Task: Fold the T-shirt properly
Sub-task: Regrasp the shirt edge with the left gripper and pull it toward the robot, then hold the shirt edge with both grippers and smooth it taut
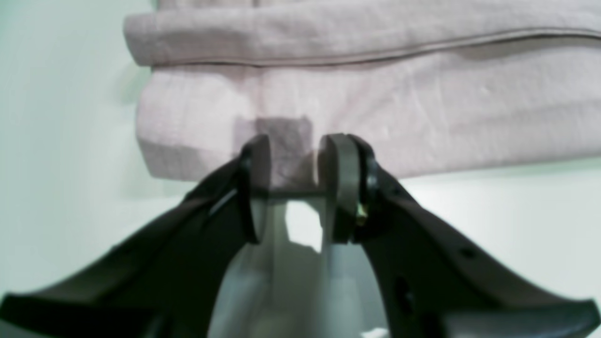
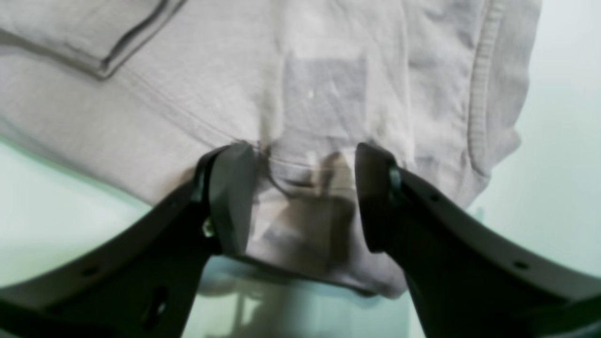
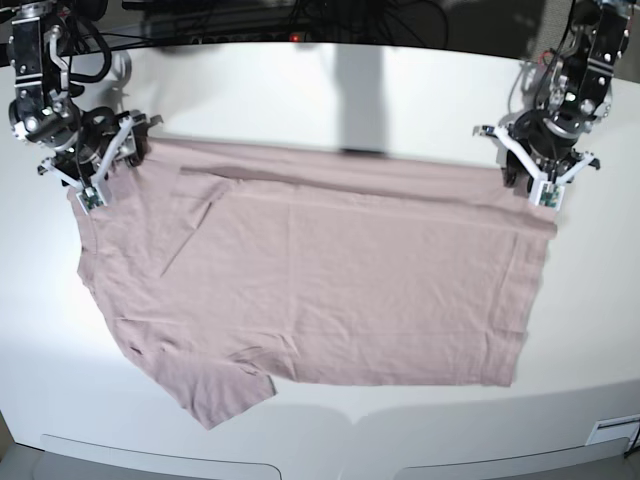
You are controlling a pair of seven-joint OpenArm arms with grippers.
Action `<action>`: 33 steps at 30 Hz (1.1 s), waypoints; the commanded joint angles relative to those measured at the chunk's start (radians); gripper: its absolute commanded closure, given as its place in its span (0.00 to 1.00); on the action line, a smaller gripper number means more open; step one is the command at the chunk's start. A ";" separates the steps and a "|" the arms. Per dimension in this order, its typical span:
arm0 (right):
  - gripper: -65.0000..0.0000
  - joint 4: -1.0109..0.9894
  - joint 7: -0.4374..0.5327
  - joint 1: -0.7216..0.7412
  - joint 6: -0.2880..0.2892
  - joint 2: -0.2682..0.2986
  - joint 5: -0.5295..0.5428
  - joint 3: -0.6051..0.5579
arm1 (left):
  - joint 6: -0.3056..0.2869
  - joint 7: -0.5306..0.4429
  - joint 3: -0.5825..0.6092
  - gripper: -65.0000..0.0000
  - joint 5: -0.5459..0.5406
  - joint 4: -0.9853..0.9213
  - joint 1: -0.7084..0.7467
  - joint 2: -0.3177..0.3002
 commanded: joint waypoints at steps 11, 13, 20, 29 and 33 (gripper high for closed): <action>0.47 0.073 -0.024 -0.131 0.041 0.020 0.056 0.162 | -0.017 0.156 -0.089 0.69 0.019 0.060 0.222 -0.008; 0.47 0.090 -0.035 -0.145 0.040 0.020 0.059 0.169 | -0.016 0.157 -0.089 0.69 0.019 0.090 0.261 -0.008; 0.47 0.161 -0.063 -0.183 0.039 -0.002 0.058 0.169 | -0.012 0.157 -0.089 0.69 0.020 0.180 0.319 0.000; 0.47 0.180 -0.094 -0.183 0.040 -0.047 0.053 0.173 | -0.007 0.197 -0.089 0.69 0.047 0.187 0.327 -0.001; 0.47 0.180 -0.104 -0.190 0.040 -0.047 0.051 0.207 | 0.018 0.216 -0.089 0.69 0.047 0.187 0.333 -0.001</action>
